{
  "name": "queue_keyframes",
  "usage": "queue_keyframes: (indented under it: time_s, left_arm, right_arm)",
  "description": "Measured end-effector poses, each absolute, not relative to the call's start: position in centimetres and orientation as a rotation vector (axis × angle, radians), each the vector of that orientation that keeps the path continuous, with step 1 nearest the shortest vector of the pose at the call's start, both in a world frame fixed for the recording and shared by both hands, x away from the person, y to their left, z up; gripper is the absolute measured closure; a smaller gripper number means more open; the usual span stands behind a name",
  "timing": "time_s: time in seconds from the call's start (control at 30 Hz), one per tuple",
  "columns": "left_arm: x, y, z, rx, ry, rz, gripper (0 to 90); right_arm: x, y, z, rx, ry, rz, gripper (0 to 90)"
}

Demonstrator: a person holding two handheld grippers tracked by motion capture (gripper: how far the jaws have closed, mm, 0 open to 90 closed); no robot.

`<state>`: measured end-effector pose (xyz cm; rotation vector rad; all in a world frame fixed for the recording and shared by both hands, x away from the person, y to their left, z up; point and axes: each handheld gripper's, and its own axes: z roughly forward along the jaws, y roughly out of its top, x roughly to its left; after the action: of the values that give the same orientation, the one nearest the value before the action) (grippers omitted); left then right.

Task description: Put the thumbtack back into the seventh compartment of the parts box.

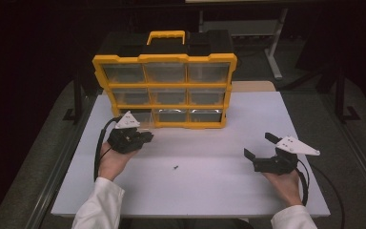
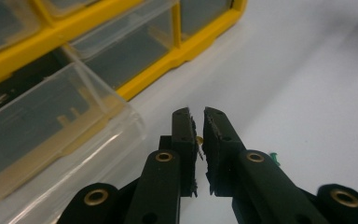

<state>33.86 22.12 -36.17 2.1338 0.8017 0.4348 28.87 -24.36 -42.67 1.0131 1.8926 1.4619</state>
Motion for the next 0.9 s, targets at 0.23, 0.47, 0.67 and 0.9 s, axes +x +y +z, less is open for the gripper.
queue_keyframes:
  time_s: [0.23, 0.47, 0.67, 0.9]
  left_arm:
    - [34.4, 23.2, -35.7, 2.088, 0.838, 0.439, 83.2]
    - [35.4, 24.3, -34.6, 2.105, 0.863, 0.476, 83.2]
    - [36.1, 24.6, -33.9, 2.107, 0.884, 0.488, 83.2]
    - [37.4, 24.5, -34.0, 2.135, 0.914, 0.488, 83.1]
  right_arm:
    - [28.9, -24.4, -42.7, 1.013, 1.891, 1.461, 0.0]
    - [28.9, -24.4, -42.7, 1.014, 1.895, 1.457, 0.0]
    - [28.9, -24.4, -42.7, 1.013, 1.895, 1.456, 0.0]
    - [28.9, -24.4, -42.7, 1.013, 1.896, 1.456, 0.0]
